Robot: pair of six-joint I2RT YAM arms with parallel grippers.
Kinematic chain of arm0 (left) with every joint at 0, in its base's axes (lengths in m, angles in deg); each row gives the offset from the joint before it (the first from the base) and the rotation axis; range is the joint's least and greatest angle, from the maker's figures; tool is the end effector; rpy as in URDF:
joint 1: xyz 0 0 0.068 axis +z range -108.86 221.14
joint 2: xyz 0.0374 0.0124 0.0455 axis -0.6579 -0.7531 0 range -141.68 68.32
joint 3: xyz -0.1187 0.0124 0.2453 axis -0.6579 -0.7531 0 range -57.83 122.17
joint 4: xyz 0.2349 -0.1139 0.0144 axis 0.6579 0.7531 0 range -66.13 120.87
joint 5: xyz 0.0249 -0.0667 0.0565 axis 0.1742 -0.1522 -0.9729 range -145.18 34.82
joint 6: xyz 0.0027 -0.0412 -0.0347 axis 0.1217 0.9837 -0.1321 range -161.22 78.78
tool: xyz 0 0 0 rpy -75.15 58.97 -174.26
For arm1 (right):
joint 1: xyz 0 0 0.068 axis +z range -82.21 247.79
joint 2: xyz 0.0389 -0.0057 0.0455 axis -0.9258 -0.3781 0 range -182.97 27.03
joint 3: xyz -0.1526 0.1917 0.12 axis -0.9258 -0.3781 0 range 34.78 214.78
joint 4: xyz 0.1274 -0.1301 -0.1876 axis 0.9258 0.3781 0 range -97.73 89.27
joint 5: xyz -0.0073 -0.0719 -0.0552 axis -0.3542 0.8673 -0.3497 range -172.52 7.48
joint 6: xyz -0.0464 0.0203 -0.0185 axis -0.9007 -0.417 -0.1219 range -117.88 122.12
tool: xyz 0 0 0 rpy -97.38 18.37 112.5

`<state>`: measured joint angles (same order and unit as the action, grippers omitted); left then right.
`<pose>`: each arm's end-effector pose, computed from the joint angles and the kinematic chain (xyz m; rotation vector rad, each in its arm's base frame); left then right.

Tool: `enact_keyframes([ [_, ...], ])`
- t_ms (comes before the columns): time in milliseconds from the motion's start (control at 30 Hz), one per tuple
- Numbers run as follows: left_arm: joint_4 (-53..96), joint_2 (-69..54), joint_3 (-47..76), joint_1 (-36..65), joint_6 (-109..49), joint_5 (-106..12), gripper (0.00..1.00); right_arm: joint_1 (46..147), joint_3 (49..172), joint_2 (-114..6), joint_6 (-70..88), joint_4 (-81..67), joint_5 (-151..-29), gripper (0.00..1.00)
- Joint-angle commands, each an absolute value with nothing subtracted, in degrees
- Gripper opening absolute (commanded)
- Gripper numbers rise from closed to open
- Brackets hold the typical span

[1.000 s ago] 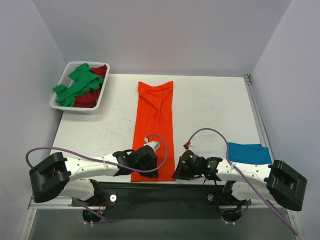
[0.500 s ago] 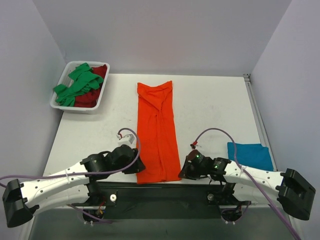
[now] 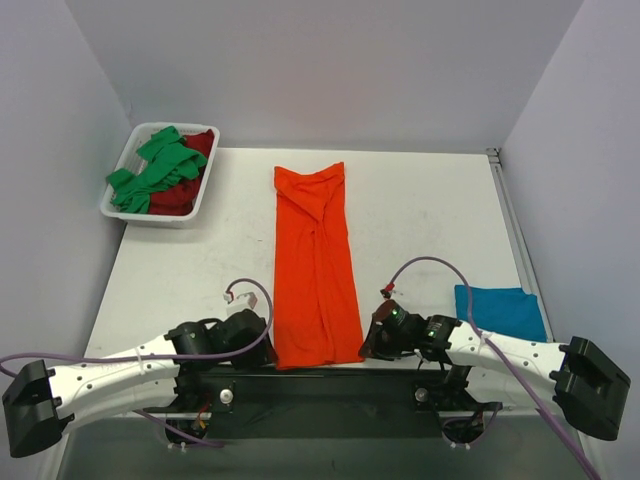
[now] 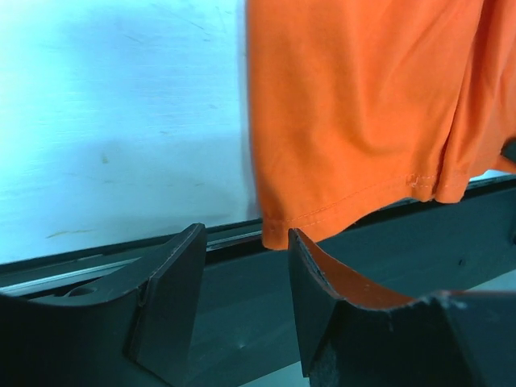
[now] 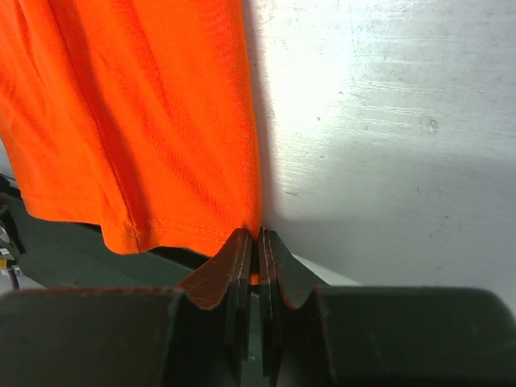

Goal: Fold and stack the t-shirts
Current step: Grab the bottom of the folded rectangular tshirt with both arms

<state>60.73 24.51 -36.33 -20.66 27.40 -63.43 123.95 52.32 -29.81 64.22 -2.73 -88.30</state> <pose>0.0683 -0.1164 0.1649 -0.2163 2.7178 -0.5999 0.0982 0.1527 0.1493 0.0804 2.6301 1.0198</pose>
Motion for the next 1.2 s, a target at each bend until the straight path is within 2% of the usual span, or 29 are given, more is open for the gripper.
enact_keyframes([
  [0, 51.31, 24.02, -37.34, -21.09, 27.78, -60.46, 0.56, 123.6, 53.06, -30.01, 63.73, -0.78, -87.8, 0.05],
  [567, 43.82, 19.1, -40.69, -23.11, 30.41, -60.19, 0.55, 124.65, 52.36, -29.75, 65.04, -1.75, -88.59, 0.05],
  [700, 43.2, 18.57, -40.86, -23.98, 31.55, -60.45, 0.5, 125.97, 52.18, -29.92, 66.01, -2.1, -88.15, 0.04],
  [933, 44.35, 19.01, -40.07, -26.18, 32.79, -61.51, 0.32, 127.9, 51.3, -28.34, 67.59, -2.28, -87.45, 0.04],
  [967, 44.87, 19.36, -39.81, -26.36, 32.79, -61.68, 0.24, 128.25, 51.21, -27.99, 67.77, -2.1, -87.44, 0.04],
  [1067, 47.06, 20.07, -38.32, -27.41, 32.7, -62.56, 0.11, 129.3, 51.3, -27.38, 68.21, -1.66, -87.27, 0.03],
  [1167, 49.43, 21.47, -36.74, -27.94, 32.26, -62.65, 0.08, 130.45, 52.09, -25.8, 68.65, -0.26, -86.74, 0.02],
])
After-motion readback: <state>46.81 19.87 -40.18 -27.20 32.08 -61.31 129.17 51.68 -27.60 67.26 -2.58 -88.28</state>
